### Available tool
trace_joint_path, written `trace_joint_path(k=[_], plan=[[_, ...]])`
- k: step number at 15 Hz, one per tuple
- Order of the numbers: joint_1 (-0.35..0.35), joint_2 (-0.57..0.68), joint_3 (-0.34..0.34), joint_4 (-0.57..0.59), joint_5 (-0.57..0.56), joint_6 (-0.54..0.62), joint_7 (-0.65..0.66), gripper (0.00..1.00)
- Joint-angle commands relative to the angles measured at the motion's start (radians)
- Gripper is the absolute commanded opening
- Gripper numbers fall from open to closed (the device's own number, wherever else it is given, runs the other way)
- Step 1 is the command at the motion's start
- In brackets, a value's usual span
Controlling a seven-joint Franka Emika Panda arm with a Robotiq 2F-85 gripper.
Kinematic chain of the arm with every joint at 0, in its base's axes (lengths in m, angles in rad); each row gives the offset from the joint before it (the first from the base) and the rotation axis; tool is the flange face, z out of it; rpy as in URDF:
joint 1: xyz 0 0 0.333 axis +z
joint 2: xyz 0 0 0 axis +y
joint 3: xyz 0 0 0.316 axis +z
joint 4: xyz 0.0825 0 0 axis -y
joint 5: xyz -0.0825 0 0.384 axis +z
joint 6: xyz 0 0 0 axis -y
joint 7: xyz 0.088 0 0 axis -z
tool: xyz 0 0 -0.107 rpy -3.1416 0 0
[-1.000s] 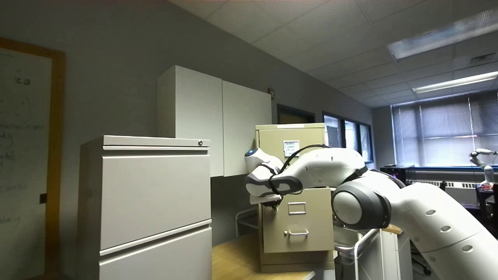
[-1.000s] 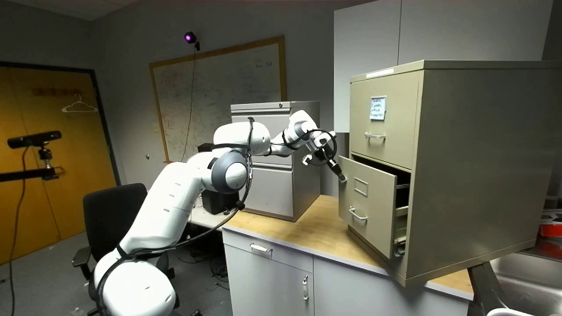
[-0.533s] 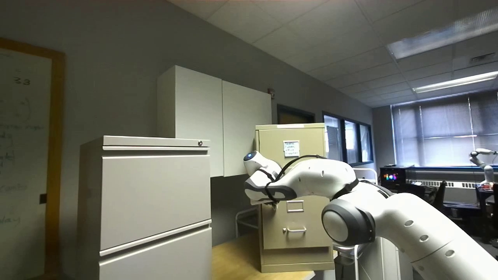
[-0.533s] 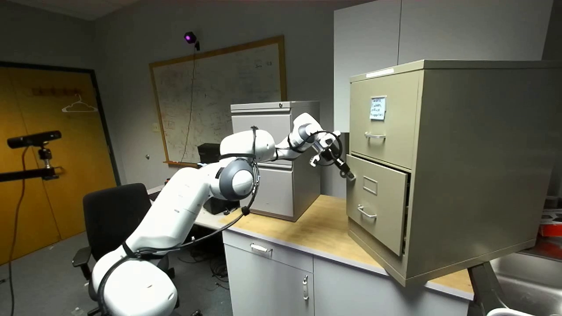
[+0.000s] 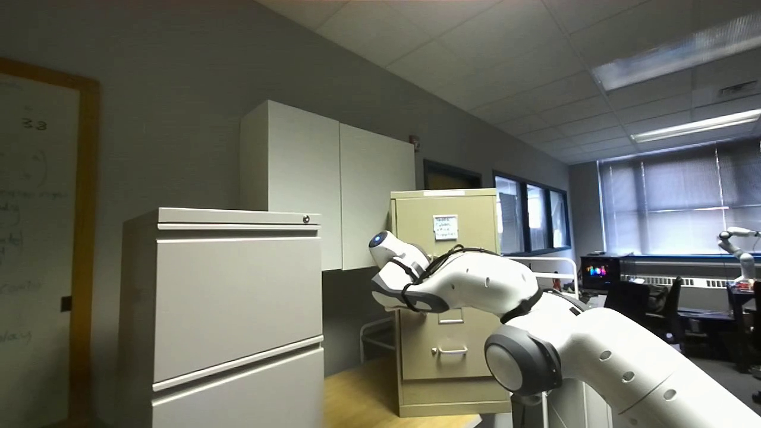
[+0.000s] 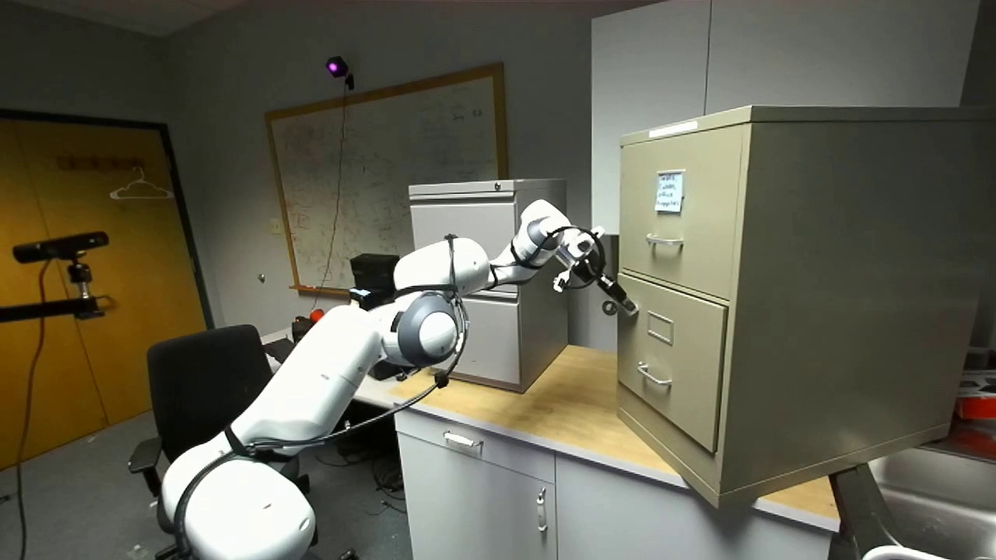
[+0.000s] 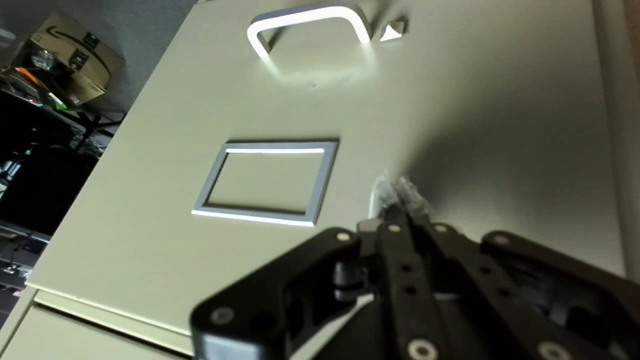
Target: Close the bottom drawer of the beige file cabinet
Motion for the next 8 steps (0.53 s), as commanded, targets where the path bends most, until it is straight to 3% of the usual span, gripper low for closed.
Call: trace_joint_path(k=[1,4,8], plan=[[-0.075,0.068,0.026,0.136,0.042,0.069,-0.117,0.0],[-0.062,0.062,0.053,0.126,0.062,0.094,-0.216,0.0],[-0.083,0.092,0.039,0.16,0.061,0.08,-0.243,0.0]])
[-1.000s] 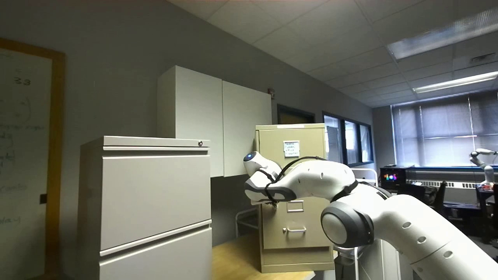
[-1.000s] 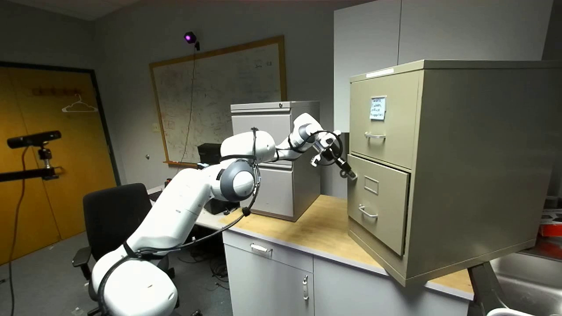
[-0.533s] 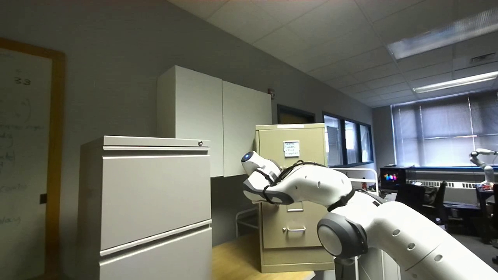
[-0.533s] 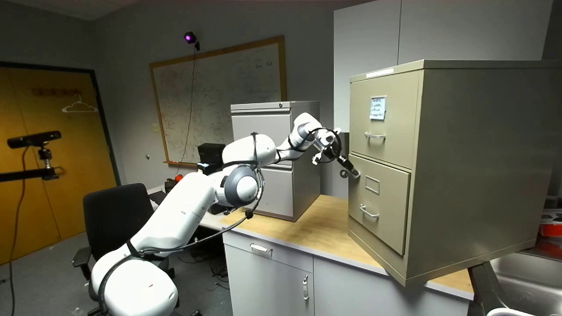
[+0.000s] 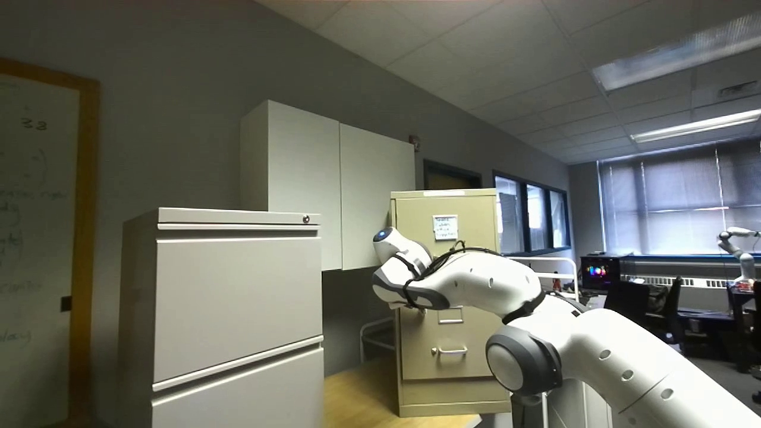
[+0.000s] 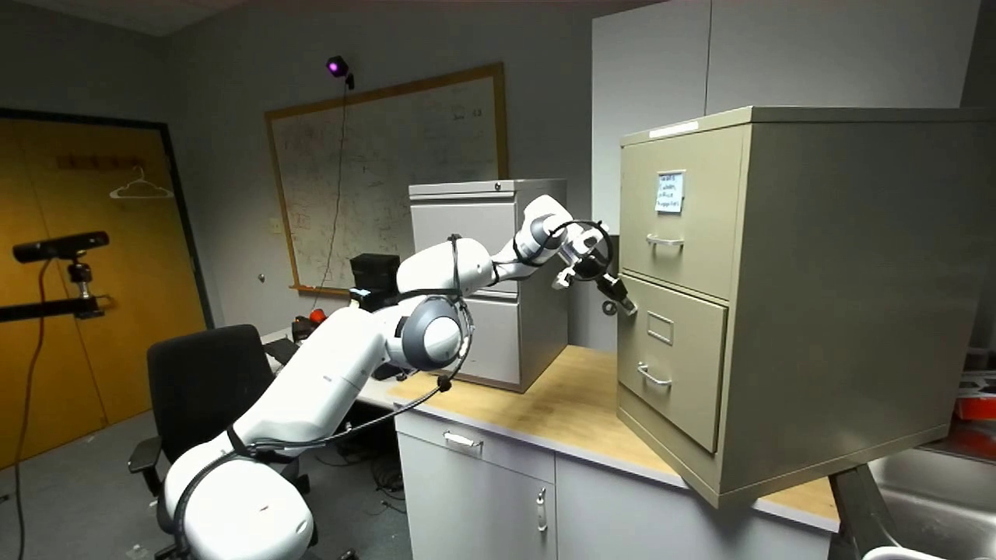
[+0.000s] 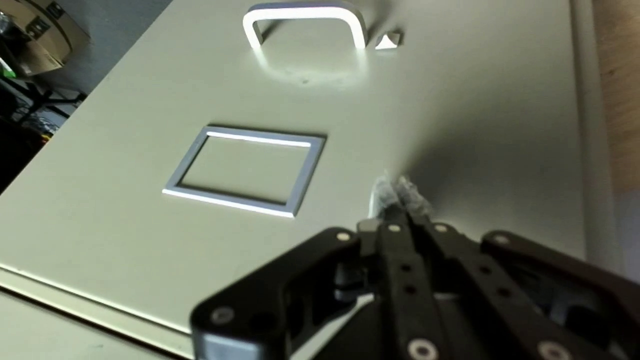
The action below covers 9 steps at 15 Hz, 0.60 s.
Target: Close the bottom drawer of the beige file cabinet
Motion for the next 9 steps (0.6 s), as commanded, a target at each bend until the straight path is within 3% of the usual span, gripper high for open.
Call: trace_joint_path(k=[1,9], plan=[[-0.055,0.073,0.0,0.114,0.014,0.068,-0.037,0.0],[-0.099,0.007,0.001,0.12,0.058,-0.1,-0.01,0.0]])
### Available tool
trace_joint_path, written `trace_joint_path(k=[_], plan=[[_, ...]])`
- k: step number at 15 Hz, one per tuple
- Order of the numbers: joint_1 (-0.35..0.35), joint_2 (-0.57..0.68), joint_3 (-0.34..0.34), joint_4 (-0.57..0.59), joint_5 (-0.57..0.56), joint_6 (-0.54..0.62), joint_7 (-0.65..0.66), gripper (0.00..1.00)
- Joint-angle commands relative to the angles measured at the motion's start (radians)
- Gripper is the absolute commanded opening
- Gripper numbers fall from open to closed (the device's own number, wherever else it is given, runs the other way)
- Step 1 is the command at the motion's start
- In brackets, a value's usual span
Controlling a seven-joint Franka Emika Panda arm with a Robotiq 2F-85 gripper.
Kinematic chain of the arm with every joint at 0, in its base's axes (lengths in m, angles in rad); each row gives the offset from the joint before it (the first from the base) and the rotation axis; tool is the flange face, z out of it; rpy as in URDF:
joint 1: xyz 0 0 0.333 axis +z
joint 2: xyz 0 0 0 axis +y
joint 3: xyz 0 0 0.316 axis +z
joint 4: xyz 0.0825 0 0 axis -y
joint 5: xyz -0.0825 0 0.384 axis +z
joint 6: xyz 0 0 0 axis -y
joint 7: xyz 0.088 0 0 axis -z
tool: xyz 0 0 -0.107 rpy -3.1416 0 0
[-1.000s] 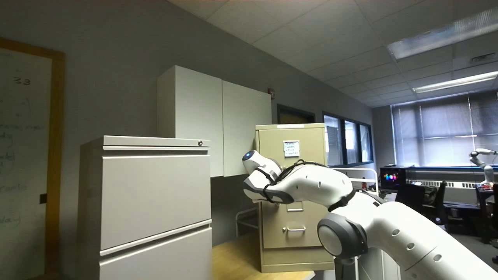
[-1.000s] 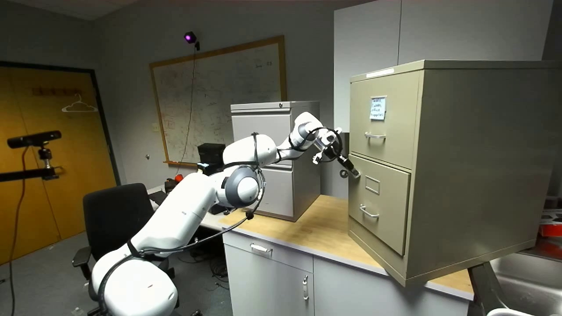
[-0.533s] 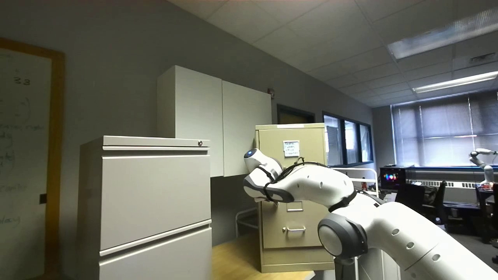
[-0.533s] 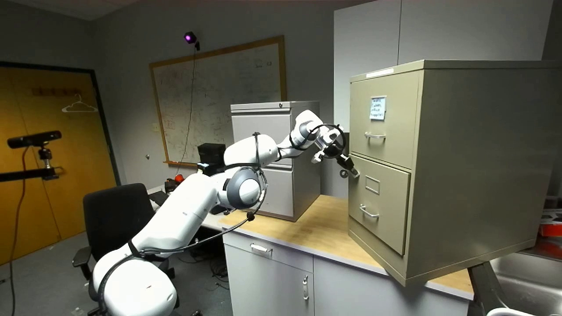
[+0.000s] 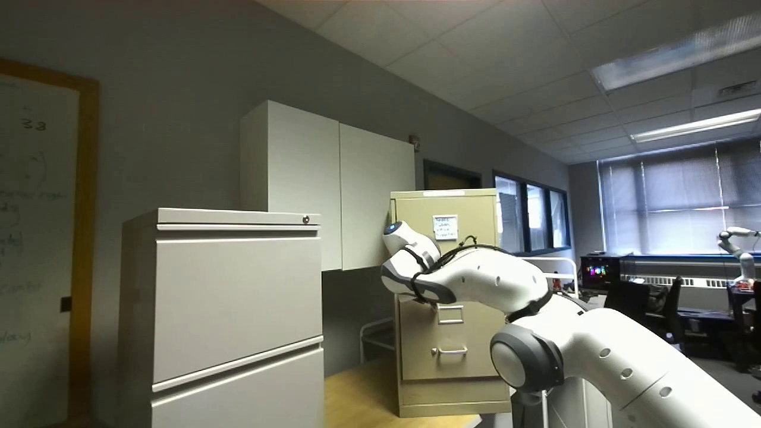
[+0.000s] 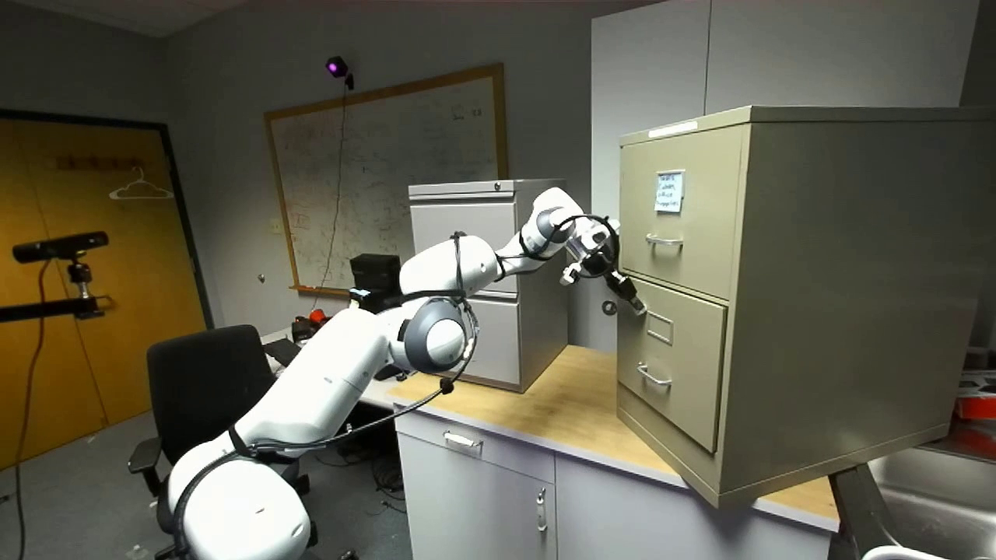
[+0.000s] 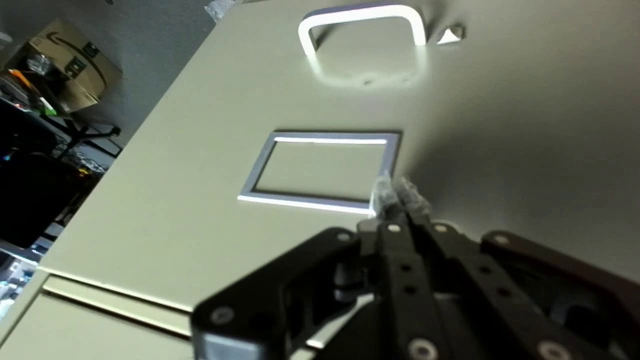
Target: Close the bottom drawer of the beige file cabinet
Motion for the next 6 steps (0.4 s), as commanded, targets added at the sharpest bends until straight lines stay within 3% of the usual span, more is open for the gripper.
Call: trace_joint_path(k=[1,6], plan=[[-0.068,-0.004,0.027,0.067,0.07,-0.026,-0.036,0.0],[-0.095,-0.037,0.036,0.07,0.14,-0.072,-0.1,0.0]])
